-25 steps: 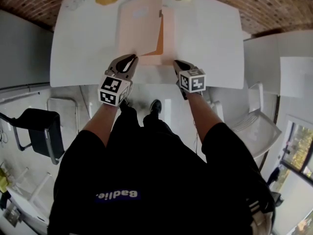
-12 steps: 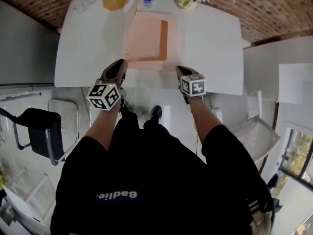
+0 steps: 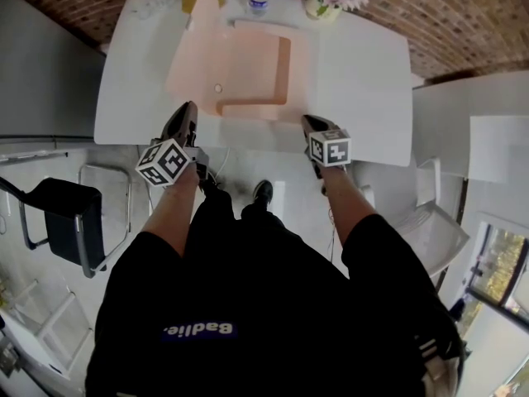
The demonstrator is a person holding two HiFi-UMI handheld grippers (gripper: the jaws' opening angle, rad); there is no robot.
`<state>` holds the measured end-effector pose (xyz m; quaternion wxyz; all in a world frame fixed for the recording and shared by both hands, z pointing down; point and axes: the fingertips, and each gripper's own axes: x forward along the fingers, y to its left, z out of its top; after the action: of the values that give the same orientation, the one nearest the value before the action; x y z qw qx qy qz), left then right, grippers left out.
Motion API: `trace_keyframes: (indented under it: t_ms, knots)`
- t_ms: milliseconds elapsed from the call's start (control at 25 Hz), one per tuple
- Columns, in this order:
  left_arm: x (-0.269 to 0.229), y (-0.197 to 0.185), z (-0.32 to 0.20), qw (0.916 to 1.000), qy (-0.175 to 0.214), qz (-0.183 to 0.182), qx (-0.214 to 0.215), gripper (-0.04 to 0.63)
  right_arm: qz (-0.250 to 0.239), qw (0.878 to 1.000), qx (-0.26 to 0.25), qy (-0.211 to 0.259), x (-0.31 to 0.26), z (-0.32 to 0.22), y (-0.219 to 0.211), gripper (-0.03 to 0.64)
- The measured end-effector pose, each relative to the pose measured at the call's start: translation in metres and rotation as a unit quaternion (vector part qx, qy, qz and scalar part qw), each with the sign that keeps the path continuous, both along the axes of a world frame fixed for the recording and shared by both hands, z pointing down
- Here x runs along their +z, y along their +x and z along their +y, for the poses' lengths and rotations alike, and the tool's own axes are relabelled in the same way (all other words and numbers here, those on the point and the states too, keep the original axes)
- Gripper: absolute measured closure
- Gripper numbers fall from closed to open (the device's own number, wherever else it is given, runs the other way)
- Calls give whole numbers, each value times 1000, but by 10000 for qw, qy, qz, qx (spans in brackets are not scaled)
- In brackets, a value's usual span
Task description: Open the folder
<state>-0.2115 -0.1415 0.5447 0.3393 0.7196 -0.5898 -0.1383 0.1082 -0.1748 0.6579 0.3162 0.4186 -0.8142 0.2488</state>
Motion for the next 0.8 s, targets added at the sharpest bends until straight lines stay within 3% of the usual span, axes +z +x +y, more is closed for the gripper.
trace_keyframes:
  t_ms: [440, 800]
  knots:
    - [33, -44, 9, 9938, -320, 796, -706, 594, 114, 9999, 3, 1, 0, 1, 0, 589]
    - [67, -74, 12, 9852, -867, 1089, -1005, 594, 214, 9998, -36, 52, -1, 1, -1, 589]
